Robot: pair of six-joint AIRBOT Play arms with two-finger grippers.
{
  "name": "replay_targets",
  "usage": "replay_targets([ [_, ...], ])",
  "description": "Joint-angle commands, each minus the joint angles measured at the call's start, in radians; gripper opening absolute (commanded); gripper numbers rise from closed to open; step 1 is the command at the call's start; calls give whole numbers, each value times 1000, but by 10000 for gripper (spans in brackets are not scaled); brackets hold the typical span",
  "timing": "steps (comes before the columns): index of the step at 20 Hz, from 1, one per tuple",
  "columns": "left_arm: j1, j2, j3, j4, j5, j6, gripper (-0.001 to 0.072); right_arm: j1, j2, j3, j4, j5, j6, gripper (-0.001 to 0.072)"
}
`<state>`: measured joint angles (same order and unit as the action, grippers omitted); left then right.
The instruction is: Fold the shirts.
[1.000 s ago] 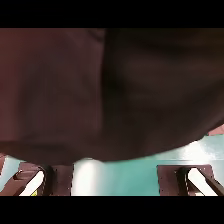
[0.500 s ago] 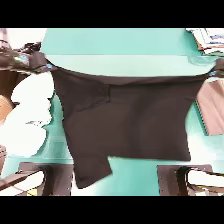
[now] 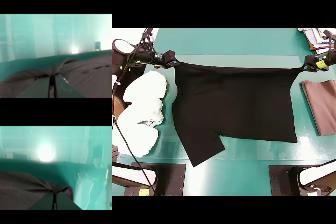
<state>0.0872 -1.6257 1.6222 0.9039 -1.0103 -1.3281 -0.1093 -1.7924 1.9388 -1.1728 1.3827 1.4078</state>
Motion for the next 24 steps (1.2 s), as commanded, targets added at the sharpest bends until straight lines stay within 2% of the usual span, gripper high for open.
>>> replay_targets([
  [1, 0, -26, 30, 119, -138, 19, 28, 2, -1, -5, -22, 35, 0, 13],
  [4, 0, -26, -39, 199, -217, 20, 28, 16, 69, -182, -62, 8, -22, 13],
  [8, 0, -26, -165, 208, -191, 20, 29, 31, 142, -401, -58, -95, -25, 13],
  [13, 0, -26, -235, 215, -179, 14, 31, 39, 186, -554, -43, -169, -24, 16],
  [14, 0, -25, -235, 219, -180, -7, 84, 38, 190, -569, -19, -165, -23, 94],
  [15, 0, -25, -235, 220, -189, -28, 416, 32, 191, -575, 12, -155, -20, 360],
  [16, 0, -22, -235, 231, -208, -50, 558, 23, 192, -574, 39, -140, -20, 392],
  [20, 1, 80, -254, 451, -334, -140, 541, -33, 306, -617, 74, -114, -22, 389],
  [22, 1, 206, -362, 461, -332, -140, 541, -69, 403, -681, 80, -93, -56, 387],
  [24, 0, 352, -531, 405, -335, -139, 541, -98, 484, -747, 82, -68, -81, 387],
])
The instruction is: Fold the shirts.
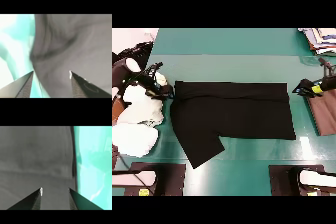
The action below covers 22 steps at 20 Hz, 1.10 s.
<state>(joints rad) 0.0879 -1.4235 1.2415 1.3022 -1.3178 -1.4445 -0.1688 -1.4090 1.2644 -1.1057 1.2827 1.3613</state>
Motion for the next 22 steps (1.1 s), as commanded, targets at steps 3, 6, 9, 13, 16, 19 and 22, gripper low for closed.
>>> replay_targets([
  [3, 0, 351, -430, -77, -26, -26, 541, -73, 200, -166, 15, 34, -46, 387],
  [6, 0, 490, -654, -129, -4, -49, 541, -82, 258, -218, 15, 26, -48, 387],
  [9, 0, 544, -780, -219, 66, -48, 541, -76, 286, -222, 24, 28, -53, 387],
  [13, -1, 542, -853, -323, 189, -35, 541, -76, 290, -222, 104, 45, -54, 387],
  [16, -1, 542, -873, -372, 242, -11, 540, -77, 290, -222, 143, 49, -54, 386],
  [19, -1, 542, -884, -375, 279, -15, 473, -77, 290, -222, 146, 62, -54, 386],
  [22, -1, 542, -884, -384, 274, -13, 30, -89, 290, -223, 134, 105, -54, 386],
])
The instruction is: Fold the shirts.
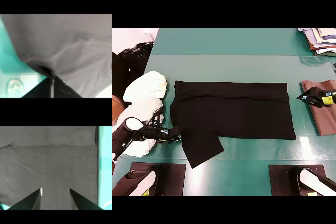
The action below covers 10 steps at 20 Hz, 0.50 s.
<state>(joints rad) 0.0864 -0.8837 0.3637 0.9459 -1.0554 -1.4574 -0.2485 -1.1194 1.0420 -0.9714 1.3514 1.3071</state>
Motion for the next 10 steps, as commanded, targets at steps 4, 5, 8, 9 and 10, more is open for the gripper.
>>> replay_targets([
  [4, 0, 3, 62, -34, -79, 61, 29, -110, 1, -73, -126, 147, 1, 386],
  [5, 0, 3, 84, -34, -94, 71, 29, -147, 1, -119, -160, 158, 1, 386],
  [8, 0, 3, 135, -35, -96, 78, 29, -260, -5, -292, -180, 138, 0, 386],
  [9, 0, 3, 143, -37, -89, 77, 29, -278, -15, -338, -176, 124, -1, 386],
  [10, 0, 3, 148, -38, -83, 77, 29, -286, -27, -380, -174, 109, -2, 386],
])
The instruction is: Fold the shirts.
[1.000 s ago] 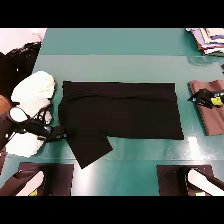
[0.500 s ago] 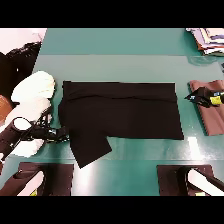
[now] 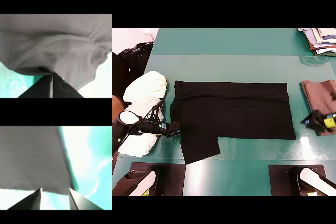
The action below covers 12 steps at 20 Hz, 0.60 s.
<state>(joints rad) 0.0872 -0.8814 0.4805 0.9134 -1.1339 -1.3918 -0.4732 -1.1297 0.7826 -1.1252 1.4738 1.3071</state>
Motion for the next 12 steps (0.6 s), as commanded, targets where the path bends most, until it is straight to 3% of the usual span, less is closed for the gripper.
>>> replay_targets([
  [1, 0, 0, 31, -6, 0, 12, 29, -59, -26, -152, -21, -31, -6, 386],
  [5, 0, 1, 31, -5, -1, 12, 29, 20, -58, -202, -18, -106, -6, 383],
  [8, 0, 1, 31, -5, -3, 12, 29, 87, -60, -201, -19, -129, -6, 333],
  [11, 0, 1, 33, 13, -38, 11, 28, 119, -43, -202, -24, -138, -8, 47],
  [12, 0, 7, 37, 27, -59, 11, 27, 118, -21, -201, -27, -136, -8, 16],
])
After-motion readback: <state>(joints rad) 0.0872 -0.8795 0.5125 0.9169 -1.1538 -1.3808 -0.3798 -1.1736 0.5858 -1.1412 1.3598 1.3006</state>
